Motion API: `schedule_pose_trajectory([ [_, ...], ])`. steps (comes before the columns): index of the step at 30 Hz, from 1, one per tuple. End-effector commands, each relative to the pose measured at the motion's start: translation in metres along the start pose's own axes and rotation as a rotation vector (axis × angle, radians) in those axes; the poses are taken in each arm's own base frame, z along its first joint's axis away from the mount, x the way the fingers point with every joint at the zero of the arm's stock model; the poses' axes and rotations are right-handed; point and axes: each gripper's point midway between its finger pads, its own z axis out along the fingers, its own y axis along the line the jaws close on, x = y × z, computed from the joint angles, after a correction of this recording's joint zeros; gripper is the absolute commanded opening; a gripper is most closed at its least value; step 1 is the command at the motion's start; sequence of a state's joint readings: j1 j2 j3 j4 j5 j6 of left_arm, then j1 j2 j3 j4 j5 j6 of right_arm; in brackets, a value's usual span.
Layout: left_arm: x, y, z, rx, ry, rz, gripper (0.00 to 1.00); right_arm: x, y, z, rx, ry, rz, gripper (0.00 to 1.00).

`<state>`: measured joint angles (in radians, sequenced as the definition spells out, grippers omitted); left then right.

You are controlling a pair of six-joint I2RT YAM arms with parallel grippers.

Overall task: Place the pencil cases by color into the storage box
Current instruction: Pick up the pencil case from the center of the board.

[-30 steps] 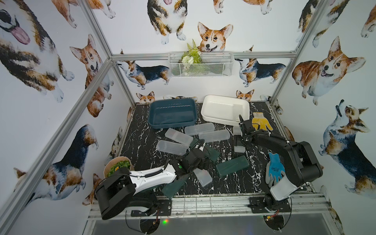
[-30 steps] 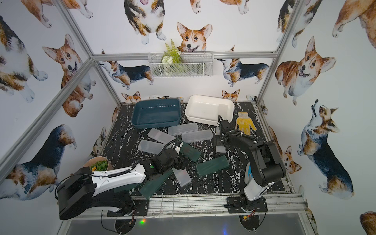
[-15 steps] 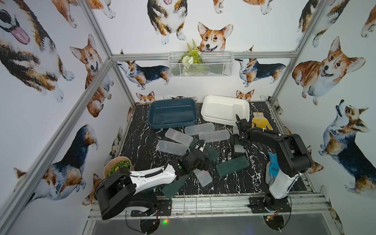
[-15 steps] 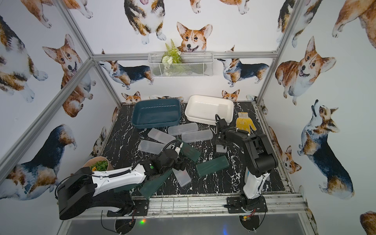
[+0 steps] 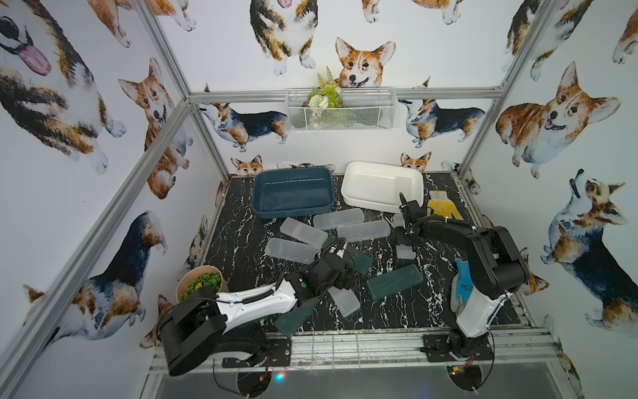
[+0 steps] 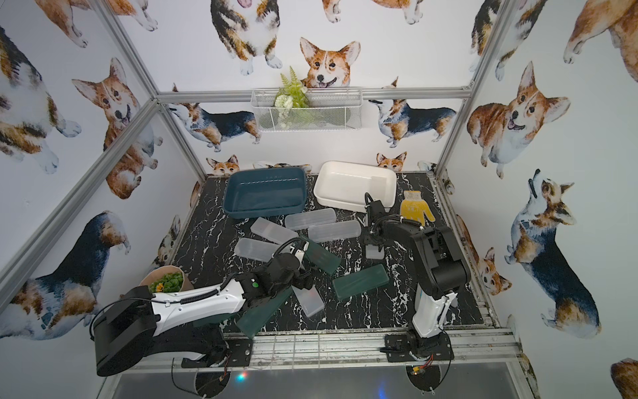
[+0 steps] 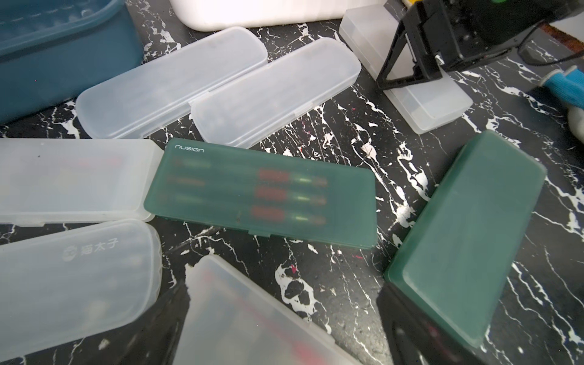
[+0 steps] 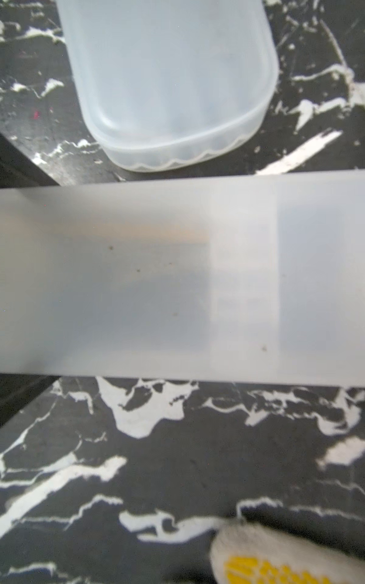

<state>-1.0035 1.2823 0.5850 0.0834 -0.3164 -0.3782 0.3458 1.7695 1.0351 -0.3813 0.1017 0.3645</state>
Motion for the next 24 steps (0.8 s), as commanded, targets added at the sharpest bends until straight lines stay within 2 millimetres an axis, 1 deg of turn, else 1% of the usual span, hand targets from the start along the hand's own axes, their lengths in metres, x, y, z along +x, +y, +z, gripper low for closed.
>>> schedule_pose_trajectory([
  [1, -0.002, 0.002, -0.003, -0.009, -0.016, -0.019, 0.95, 0.005, 0.004, -0.017, -0.035, 0.004, 0.008, 0.54],
  [5, -0.003, 0.003, -0.004, -0.011, -0.018, -0.02, 0.95, 0.004, 0.006, -0.029, -0.058, -0.014, 0.014, 0.51],
  [11, -0.003, 0.003, -0.005, -0.009, -0.021, -0.022, 0.95, 0.008, 0.009, -0.045, -0.094, -0.031, 0.019, 0.51],
  [16, -0.008, 0.002, -0.005, -0.011, -0.031, -0.019, 0.95, 0.009, 0.013, -0.059, -0.111, -0.045, 0.003, 0.5],
  [21, -0.013, 0.0, -0.004, -0.011, -0.039, -0.013, 0.95, 0.016, 0.031, -0.077, -0.144, -0.052, -0.056, 0.5],
  [24, -0.015, 0.0, -0.005, -0.014, -0.047, -0.012, 0.95, 0.021, 0.051, -0.089, -0.198, -0.06, -0.098, 0.5],
])
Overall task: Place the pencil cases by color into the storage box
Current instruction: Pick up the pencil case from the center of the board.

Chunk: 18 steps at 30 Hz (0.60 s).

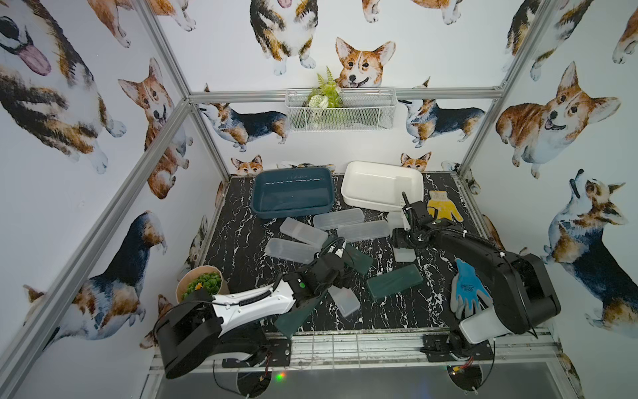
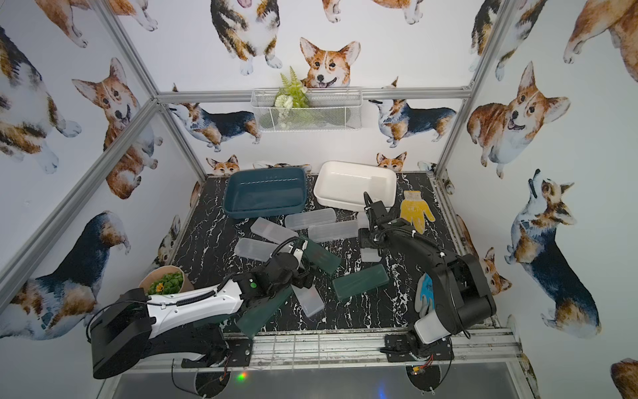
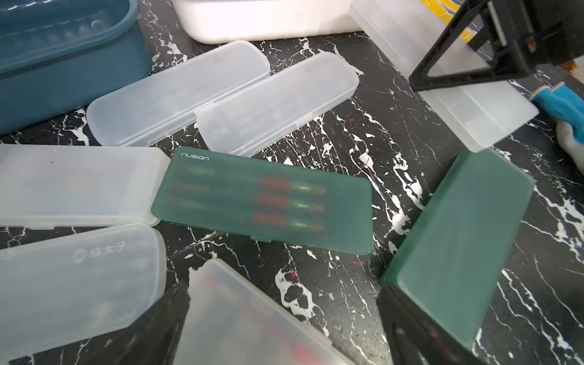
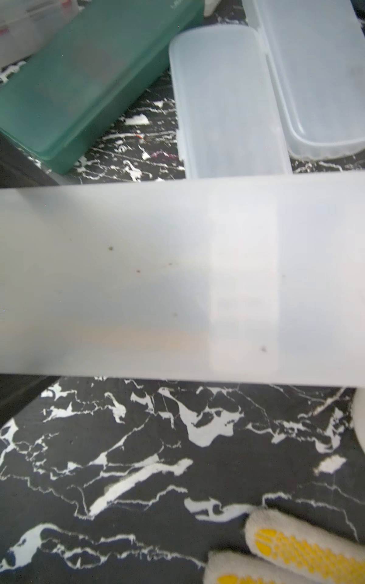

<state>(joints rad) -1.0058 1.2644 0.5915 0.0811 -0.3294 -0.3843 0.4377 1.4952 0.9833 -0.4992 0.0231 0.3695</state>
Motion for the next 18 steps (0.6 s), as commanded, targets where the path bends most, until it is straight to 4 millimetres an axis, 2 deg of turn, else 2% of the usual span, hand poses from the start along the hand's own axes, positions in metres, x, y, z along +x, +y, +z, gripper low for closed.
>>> schedule_pose_trajectory([
  [1, -0.008, 0.0, -0.001, -0.009, -0.025, 0.001, 0.95, 0.002, 0.026, -0.014, -0.077, -0.007, -0.029, 0.5],
  [4, -0.011, -0.002, -0.001, -0.005, -0.035, 0.003, 0.95, -0.004, 0.044, -0.024, -0.159, -0.022, -0.021, 0.5],
  [8, -0.016, -0.004, 0.002, -0.005, -0.05, 0.025, 0.95, -0.024, 0.063, -0.042, -0.244, -0.084, -0.001, 0.5],
  [12, -0.03, -0.01, 0.003, 0.016, -0.096, 0.05, 0.95, -0.063, 0.079, -0.061, -0.281, -0.166, -0.006, 0.49],
  [18, -0.05, -0.017, 0.002, 0.034, -0.158, 0.088, 0.96, -0.123, 0.081, -0.069, -0.247, -0.283, 0.007, 0.49],
])
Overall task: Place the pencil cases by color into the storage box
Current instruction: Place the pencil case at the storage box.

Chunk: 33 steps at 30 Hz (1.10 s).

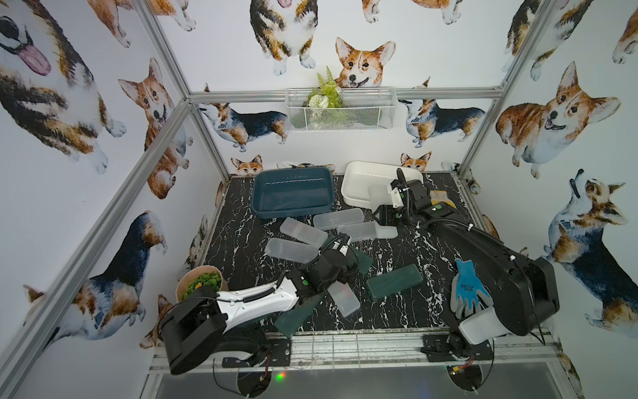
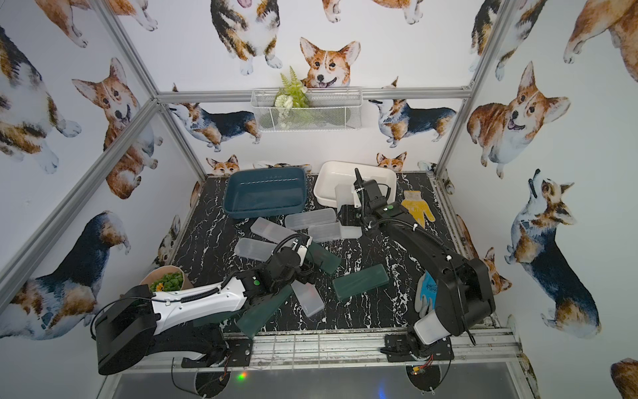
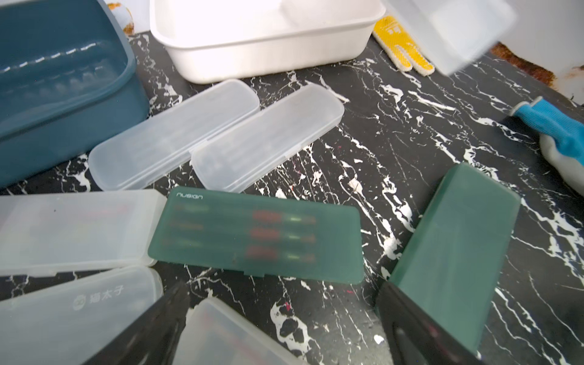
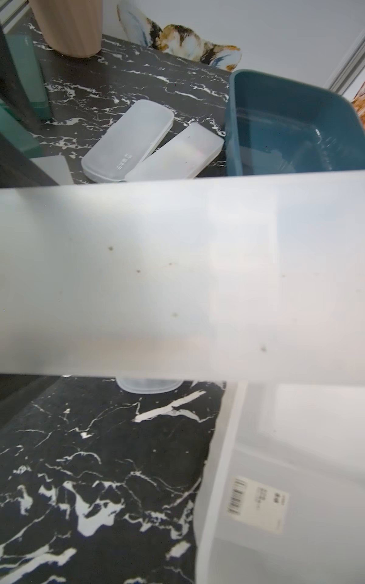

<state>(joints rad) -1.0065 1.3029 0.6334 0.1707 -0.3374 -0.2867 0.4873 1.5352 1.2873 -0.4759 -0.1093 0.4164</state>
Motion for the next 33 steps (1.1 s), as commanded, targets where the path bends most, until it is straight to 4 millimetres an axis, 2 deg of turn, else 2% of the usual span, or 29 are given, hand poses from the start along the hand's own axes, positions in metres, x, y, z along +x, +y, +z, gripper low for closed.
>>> schedule_pose_trajectory([
  [1, -0.025, -0.004, 0.0, 0.01, -0.08, 0.025, 0.96, -0.04, -0.002, 0.002, 0.017, -0.1, 0.006, 0.49],
  [9, -0.043, -0.008, 0.007, 0.041, -0.131, 0.059, 0.96, -0.11, -0.032, 0.024, 0.024, -0.25, 0.083, 0.49],
  [16, -0.052, -0.015, 0.023, 0.071, -0.147, 0.112, 0.96, -0.144, -0.067, 0.052, 0.103, -0.332, 0.121, 0.49],
  [22, -0.056, -0.017, 0.041, 0.094, -0.143, 0.125, 0.96, -0.16, -0.088, 0.094, 0.137, -0.332, 0.135, 0.49],
  [27, -0.055, -0.005, 0.057, 0.097, -0.115, 0.095, 0.96, -0.168, -0.097, 0.128, 0.173, -0.293, 0.121, 0.49],
  [33, -0.051, 0.006, 0.069, 0.1, -0.096, 0.064, 0.96, -0.162, -0.116, 0.16, 0.235, -0.245, 0.149, 0.49],
])
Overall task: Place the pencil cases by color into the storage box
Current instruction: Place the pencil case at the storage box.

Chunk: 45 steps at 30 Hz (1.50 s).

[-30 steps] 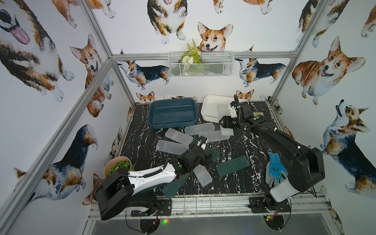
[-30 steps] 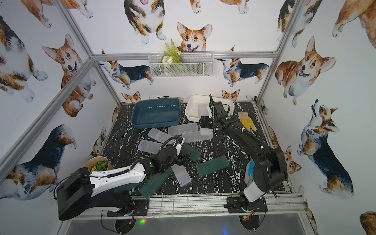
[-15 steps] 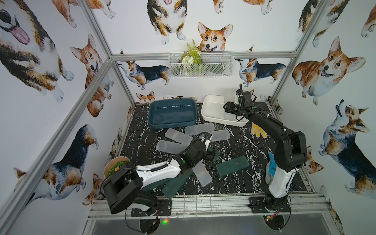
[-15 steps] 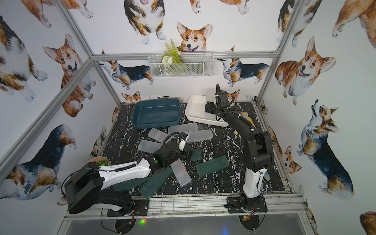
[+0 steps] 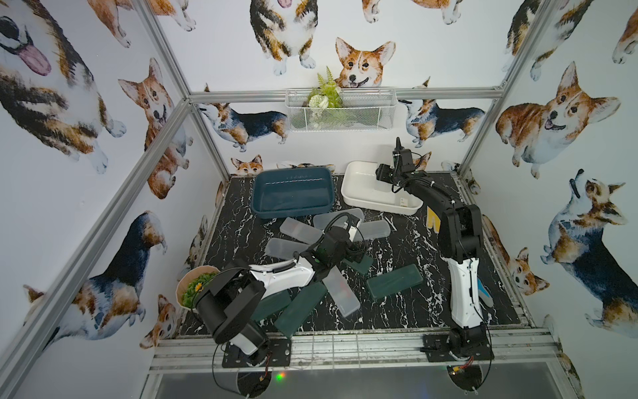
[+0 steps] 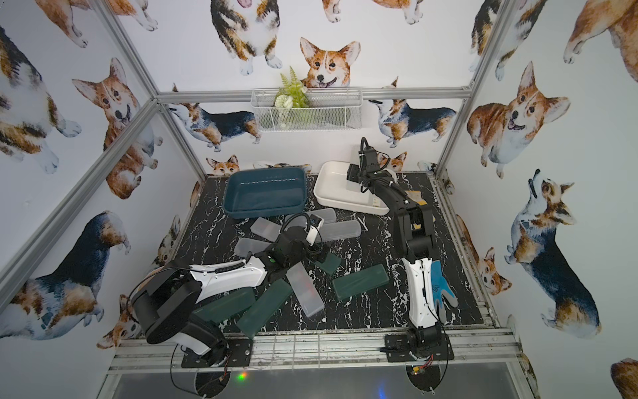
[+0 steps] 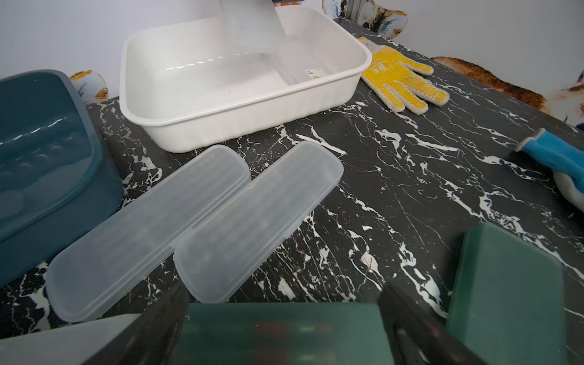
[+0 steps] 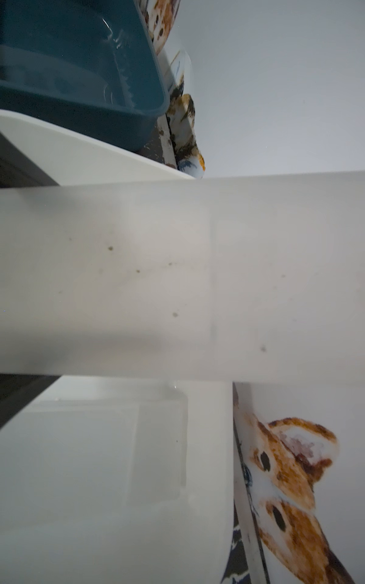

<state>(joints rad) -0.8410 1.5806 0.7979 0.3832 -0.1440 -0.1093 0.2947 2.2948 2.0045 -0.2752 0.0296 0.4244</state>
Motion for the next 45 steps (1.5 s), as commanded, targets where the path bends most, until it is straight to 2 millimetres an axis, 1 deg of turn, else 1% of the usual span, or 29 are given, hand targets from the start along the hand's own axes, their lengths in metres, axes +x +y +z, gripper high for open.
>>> schedule_pose_trajectory([
  [1, -0.008, -0.002, 0.004, 0.036, -0.03, -0.012, 0.96, 0.008, -0.011, 0.01, 0.058, 0.024, 0.012, 0.49],
  [5, -0.004, 0.0, 0.007, 0.039, -0.022, -0.02, 0.96, 0.021, -0.02, 0.022, 0.089, 0.058, 0.009, 0.49],
  [17, 0.007, 0.002, 0.012, 0.047, -0.015, -0.043, 0.96, 0.06, -0.036, 0.043, 0.138, 0.205, 0.003, 0.49],
  [25, 0.014, 0.004, 0.011, 0.043, -0.005, -0.057, 0.96, 0.078, -0.041, 0.048, 0.157, 0.274, 0.007, 0.5],
  [27, 0.013, 0.003, 0.011, 0.047, -0.008, -0.058, 0.96, 0.082, -0.044, 0.048, 0.169, 0.294, 0.006, 0.5],
  [36, 0.016, 0.003, 0.01, 0.047, -0.005, -0.066, 0.96, 0.088, -0.048, 0.048, 0.192, 0.322, 0.009, 0.51],
  [45, 0.015, 0.004, 0.009, 0.042, -0.008, -0.068, 0.96, 0.092, -0.052, 0.048, 0.213, 0.344, -0.008, 0.57],
])
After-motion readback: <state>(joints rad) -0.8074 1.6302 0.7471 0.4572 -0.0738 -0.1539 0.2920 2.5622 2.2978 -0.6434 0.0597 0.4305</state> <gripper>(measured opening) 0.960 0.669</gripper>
